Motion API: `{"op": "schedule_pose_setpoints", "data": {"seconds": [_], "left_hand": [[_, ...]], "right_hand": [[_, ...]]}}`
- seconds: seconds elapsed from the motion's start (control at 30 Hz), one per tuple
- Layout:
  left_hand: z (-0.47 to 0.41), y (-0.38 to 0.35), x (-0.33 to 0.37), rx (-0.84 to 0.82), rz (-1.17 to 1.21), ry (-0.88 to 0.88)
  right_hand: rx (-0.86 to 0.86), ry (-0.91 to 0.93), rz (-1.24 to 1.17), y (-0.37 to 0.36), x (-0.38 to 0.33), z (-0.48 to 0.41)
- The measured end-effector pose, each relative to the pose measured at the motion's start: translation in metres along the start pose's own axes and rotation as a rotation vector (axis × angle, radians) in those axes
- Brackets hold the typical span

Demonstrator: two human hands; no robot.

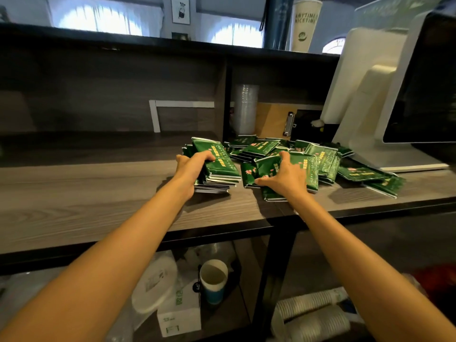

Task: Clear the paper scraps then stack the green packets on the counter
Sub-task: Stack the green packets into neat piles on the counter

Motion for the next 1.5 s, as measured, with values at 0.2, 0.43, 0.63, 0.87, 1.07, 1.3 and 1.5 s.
{"op": "schedule_pose_setpoints", "data": {"seconds": [0.2,0.43,0.63,0.87,1.07,1.3,1.5], "left_hand": [[-0.007,0.019,0.002,0.028,0.030,0.008],[-0.035,0.056,0.008,0.109,-0.026,-0.035],[-0.057,0.078,0.000,0.121,-0.076,0.000],[-0.072,0.080,-0.009,0.001,0.025,0.047],[-0.068,0.076,-0.007,-0.083,-0.003,0.080],[-0.058,0.077,-0.004,-0.076,0.088,0.066],[-0.051,0.076,-0.003,-0.067,0.085,0.041]], "right_hand": [[0.151,0.111,-0.254,-0.001,-0.030,0.002],[-0.310,-0.086,-0.965,-0.033,-0.085,-0.014],[-0.402,-0.081,-0.955,-0.071,-0.124,-0.018],[-0.307,0.065,-0.817,-0.089,-0.150,-0.019],[-0.277,0.272,-0.708,-0.083,-0.153,-0.014],[-0.146,0.163,-0.495,-0.066,-0.126,-0.022],[-0.176,0.130,0.308,-0.067,-0.084,-0.013]]}}
Point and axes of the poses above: each hand's wrist, its own z-axis away from the middle knuckle, its own y-axis out of the back of the hand, x = y × z, the point moved 6 cm from there along -z, towards the middle knuckle, and after that the axes turned 5 degrees about -y, right-handed, at the moved point
